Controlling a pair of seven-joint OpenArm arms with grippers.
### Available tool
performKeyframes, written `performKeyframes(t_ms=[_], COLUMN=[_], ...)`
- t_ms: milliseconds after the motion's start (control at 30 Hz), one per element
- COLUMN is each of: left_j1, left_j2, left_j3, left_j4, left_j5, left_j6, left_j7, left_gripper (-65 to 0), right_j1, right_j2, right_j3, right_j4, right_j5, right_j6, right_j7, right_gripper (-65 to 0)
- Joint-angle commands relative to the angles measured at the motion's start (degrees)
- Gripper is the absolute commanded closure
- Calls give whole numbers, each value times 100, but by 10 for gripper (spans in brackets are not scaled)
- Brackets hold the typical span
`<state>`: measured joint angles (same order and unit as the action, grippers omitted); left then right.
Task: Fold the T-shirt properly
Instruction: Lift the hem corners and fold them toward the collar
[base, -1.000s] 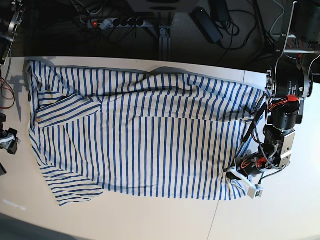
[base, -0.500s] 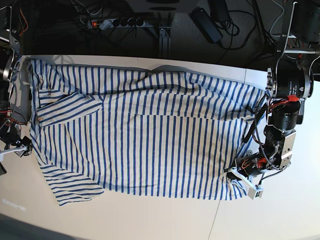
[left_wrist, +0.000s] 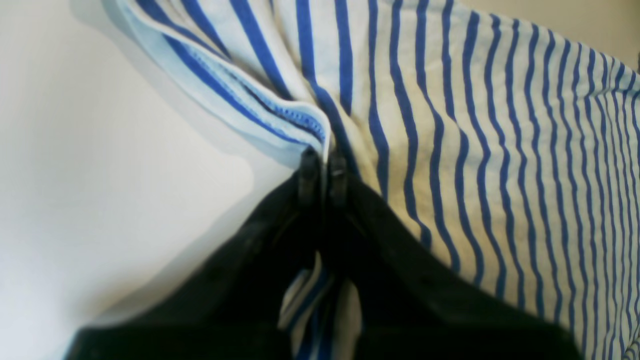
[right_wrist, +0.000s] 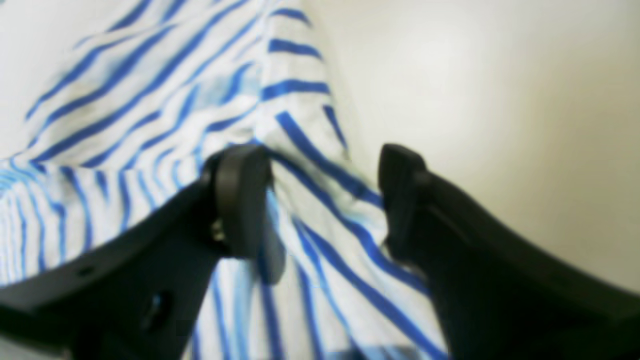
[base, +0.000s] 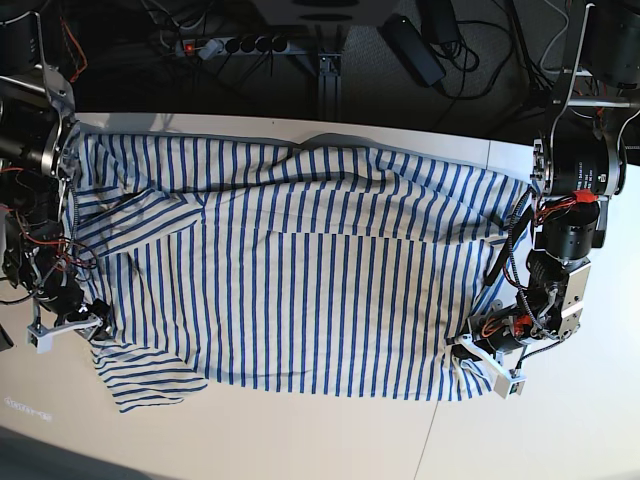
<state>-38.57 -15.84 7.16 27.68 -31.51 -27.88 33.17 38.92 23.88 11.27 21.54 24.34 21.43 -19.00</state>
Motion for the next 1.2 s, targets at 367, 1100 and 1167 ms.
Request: performKeyframes(t_ms=[367,1100,1167], left_j1=[-98,-116,-74], left_j2=[-39,-870,-964], left_j3=[11,11,11], left_j4=[22,258,278], left_j5=[92,-2636,-3016], left_j6=[20,-1212,-1212], left_j7=[133,1698,2081], left_gripper=[0,0,0], right_j1=[57,-1207,-1491], right_j2=[42,1080,1191], right_j3=[0,2,2], right_j4=[262,2903,3202], right_j5=[-1069,566,769], right_j6=[448,586,592], right_j7=[37,-898,-1008], right_gripper=[0,0,0])
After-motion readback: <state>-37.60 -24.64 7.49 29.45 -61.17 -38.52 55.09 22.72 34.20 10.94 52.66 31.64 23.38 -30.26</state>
